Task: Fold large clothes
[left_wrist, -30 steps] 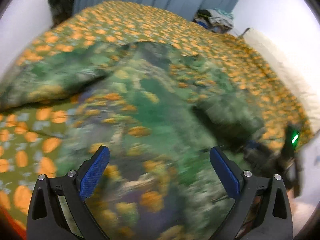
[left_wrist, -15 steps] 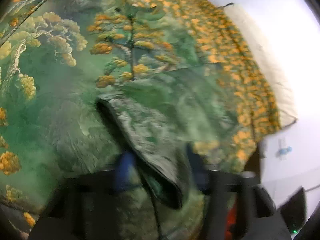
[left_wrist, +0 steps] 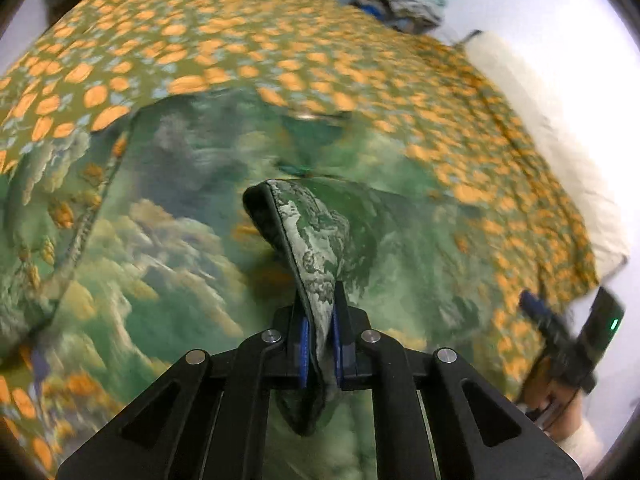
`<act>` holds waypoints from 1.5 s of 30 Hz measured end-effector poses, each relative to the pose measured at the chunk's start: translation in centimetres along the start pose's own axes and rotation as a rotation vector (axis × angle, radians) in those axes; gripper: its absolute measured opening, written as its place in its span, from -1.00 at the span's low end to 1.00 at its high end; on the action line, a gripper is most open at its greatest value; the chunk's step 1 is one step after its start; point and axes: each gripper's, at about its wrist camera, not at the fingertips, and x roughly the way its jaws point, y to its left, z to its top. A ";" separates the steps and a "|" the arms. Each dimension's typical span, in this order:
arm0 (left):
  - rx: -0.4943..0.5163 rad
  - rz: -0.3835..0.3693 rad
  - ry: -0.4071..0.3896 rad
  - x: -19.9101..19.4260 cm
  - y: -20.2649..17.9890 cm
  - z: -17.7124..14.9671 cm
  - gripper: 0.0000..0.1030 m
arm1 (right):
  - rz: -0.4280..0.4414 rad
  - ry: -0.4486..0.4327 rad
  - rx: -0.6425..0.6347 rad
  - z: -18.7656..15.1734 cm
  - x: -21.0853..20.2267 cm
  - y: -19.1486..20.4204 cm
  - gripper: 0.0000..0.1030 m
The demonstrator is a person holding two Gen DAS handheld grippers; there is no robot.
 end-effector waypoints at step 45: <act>0.252 0.428 -0.124 -5.1 3.1 -7.6 0.72 | -0.095 0.234 -0.163 -4.2 2.5 8.7 0.33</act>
